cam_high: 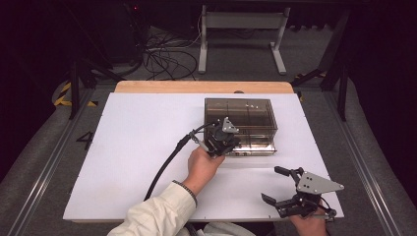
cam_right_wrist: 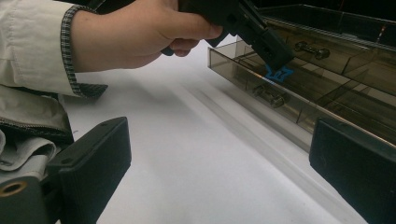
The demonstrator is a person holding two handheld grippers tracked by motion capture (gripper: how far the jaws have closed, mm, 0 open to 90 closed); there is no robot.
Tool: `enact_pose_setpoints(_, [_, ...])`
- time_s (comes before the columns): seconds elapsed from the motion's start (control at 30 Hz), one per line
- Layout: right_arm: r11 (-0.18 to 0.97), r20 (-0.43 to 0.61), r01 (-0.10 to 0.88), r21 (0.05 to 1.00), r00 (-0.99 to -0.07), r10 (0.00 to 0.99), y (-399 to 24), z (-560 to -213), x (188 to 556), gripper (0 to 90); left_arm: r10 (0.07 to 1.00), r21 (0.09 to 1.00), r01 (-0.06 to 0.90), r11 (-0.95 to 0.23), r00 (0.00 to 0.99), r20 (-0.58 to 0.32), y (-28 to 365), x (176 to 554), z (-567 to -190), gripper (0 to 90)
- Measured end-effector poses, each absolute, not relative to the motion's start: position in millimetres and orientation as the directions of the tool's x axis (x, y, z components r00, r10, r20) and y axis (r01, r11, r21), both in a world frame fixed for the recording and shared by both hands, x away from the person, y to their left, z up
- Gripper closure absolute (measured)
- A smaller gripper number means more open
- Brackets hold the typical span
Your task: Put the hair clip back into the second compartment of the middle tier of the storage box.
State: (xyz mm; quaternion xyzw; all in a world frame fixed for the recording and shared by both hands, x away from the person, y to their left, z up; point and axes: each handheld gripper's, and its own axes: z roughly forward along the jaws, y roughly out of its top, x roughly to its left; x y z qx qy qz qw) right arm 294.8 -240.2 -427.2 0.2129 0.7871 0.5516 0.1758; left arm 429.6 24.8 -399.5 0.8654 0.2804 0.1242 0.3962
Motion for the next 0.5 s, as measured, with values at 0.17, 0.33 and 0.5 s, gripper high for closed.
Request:
enact_pose_setpoints(0.17, [0.301, -0.042, 0.141, 0.943, -0.848, 0.528, -240.1, -427.1, 294.7, 6.2, 0.580, 0.754, 0.384, -0.533, 0.814, -0.005, 24.4, 429.7, -400.0, 87.8])
enact_pose_setpoints(0.33, [0.299, -0.039, 0.143, 0.943, -0.847, 0.530, -240.3, -427.2, 294.8, 6.2, 0.577, 0.748, 0.387, -0.539, 0.817, -0.007, 23.8, 429.7, -401.4, 88.0])
enact_pose_setpoints(0.5, [0.301, -0.040, 0.143, 0.943, -0.848, 0.528, -239.9, -427.2, 294.8, 6.2, 0.575, 0.747, 0.383, -0.543, 0.818, -0.001, 23.3, 429.5, -401.4, 87.9])
